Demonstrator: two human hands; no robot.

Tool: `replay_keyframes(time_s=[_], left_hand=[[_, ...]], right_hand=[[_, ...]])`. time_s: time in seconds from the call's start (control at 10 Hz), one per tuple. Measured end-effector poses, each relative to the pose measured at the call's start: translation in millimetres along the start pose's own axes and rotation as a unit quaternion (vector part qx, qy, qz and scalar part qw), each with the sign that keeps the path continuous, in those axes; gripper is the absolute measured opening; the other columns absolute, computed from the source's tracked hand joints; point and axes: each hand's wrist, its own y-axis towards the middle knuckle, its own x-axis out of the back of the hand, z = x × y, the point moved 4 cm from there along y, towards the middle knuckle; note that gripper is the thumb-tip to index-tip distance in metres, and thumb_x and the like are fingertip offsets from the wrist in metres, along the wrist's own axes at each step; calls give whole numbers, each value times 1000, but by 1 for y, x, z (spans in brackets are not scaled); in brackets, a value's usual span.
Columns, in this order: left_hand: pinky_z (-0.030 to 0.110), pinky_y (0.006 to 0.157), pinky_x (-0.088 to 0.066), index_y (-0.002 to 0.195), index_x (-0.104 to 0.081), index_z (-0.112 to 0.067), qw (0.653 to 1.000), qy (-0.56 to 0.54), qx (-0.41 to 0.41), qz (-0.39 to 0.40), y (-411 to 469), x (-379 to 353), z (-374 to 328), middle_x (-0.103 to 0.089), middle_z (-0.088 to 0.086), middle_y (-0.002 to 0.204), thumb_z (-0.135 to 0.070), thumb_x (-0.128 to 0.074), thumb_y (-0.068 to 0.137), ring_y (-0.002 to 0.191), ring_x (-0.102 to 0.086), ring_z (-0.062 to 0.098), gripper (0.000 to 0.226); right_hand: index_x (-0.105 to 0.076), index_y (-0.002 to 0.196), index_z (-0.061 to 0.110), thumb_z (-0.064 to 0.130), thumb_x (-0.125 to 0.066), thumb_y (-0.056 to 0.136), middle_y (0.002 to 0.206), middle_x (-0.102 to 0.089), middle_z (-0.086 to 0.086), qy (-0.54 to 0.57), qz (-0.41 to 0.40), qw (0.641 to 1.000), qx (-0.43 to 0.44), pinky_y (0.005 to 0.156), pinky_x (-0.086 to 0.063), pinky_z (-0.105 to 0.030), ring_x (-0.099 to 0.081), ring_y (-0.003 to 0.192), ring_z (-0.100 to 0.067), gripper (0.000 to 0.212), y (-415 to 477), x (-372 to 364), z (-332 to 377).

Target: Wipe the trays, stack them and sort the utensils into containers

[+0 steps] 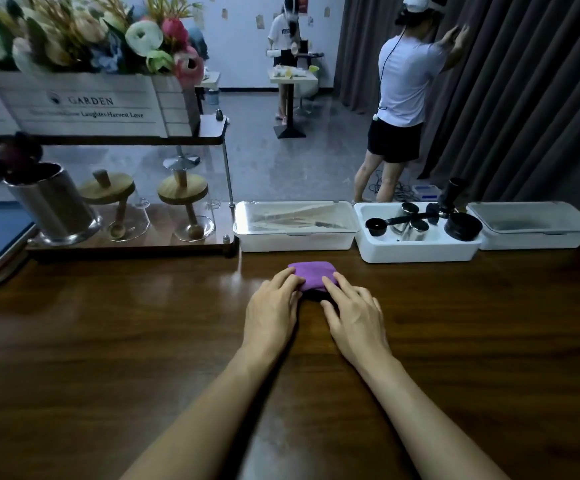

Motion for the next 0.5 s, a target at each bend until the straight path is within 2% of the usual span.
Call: replay_keyframes(time_s=[0.1,0.3,0.4,0.5], left_hand=[[38,67,-55,113,-69,-24,1000,11,2,-8,6,-3,-1,-64,-11,136,-20,-63,97,82,-61,24,17],[39,72,-58,120,-68,-31,999,11,51,-4,19,-8,5,-65,-21,133,-28,-65,98,86,-62,18,22],[40,77,-59,122,-68,-32,998,26,60,1,20,-6,-4,-65,-20,134,-29,-66,97,93,-65,20,25],[31,91,-54,129,-67,-31,998,17,64,-23,13,-1,-7,-60,-15,141,-34,-69,95,111,-64,13,35]], right_hand=[[-48,146,36,49,-50,99,154,-45,6,-8,23,1000,-6,96,-44,-40,-51,121,-20,49,6,-3,-2],[-31,154,42,57,-33,103,161,-32,12,-23,80,996,28,103,-36,-37,-41,128,-17,53,25,2,-13],[-31,154,43,55,-36,102,161,-32,13,26,94,994,51,106,-35,-34,-39,129,-14,53,33,5,-24],[-49,146,38,44,-49,102,152,-47,9,149,72,985,49,108,-34,-25,-46,128,-12,44,35,11,-41]])
